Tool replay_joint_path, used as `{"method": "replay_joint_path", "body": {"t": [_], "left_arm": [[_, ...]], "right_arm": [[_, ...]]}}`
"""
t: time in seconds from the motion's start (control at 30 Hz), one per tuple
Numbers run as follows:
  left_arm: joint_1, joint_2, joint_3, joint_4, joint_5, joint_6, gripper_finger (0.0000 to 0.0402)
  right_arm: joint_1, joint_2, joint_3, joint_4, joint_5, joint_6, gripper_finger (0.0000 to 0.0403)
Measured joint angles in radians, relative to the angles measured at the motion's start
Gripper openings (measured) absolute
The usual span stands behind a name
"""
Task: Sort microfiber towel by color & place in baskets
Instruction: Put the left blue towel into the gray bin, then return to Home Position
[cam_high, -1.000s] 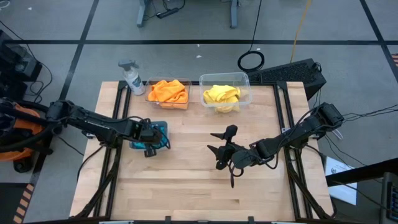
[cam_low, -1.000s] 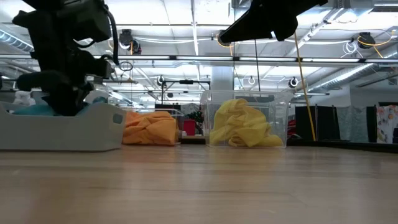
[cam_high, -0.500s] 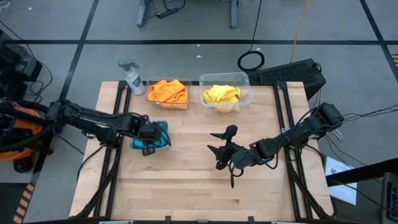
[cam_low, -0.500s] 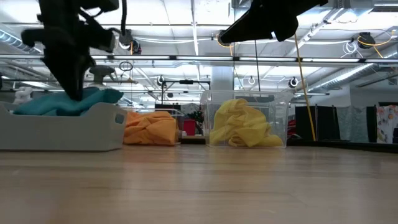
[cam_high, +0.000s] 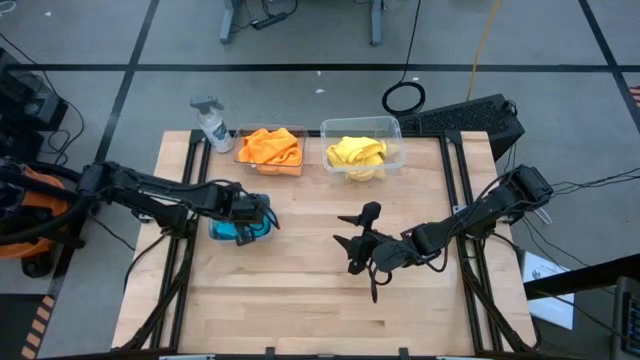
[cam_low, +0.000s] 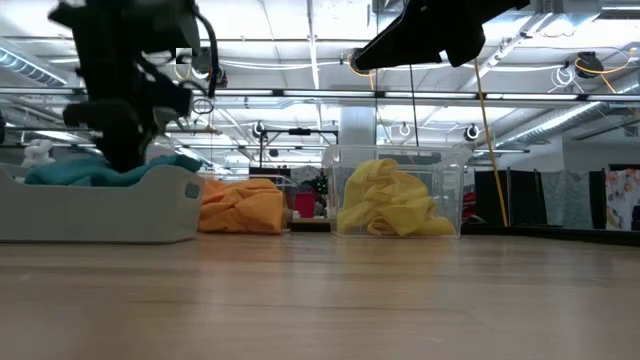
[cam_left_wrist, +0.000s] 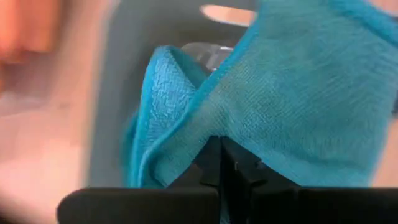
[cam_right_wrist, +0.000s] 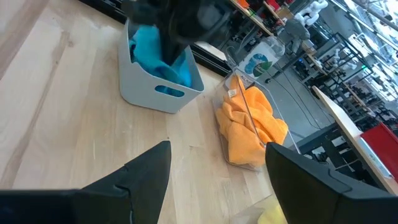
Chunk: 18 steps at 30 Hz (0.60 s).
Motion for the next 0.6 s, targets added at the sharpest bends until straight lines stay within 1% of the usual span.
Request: {"method": "replay_joint_path", "body": {"t": [0.1, 0.17, 0.23, 0.33, 0.47, 0.6], "left_arm": [[0.009, 0.038, -0.065, 0.147, 0.054, 0.012, 0.0008], [0.008, 0.065, -0.073, 0.170, 0.064, 0.027, 0.0008], [0.008, 0.073, -0.067, 0.151, 0.064, 0.032, 0.0008], [0.008, 0.061, -0.028, 0.074, 0.064, 0.032, 0.0008], [0.008, 0.018, 0.057, -0.040, 0.064, 0.031, 0.0008], [0.008, -0.044, 0.138, -0.096, 0.064, 0.055, 0.0008]], "right_arm": [[0.001, 0.000, 0.000, 0.000, 0.000, -0.004, 0.0254], [0.001, 0.000, 0.000, 0.000, 0.000, -0.005, 0.0254], [0.001, 0.000, 0.000, 0.000, 0.000, -0.008, 0.0254], [0.001, 0.000, 0.000, 0.006, 0.000, -0.022, 0.0254], [0.001, 0.000, 0.007, 0.009, 0.000, -0.042, 0.0254], [0.008, -0.003, 0.028, 0.007, -0.004, -0.072, 0.0254]]}}
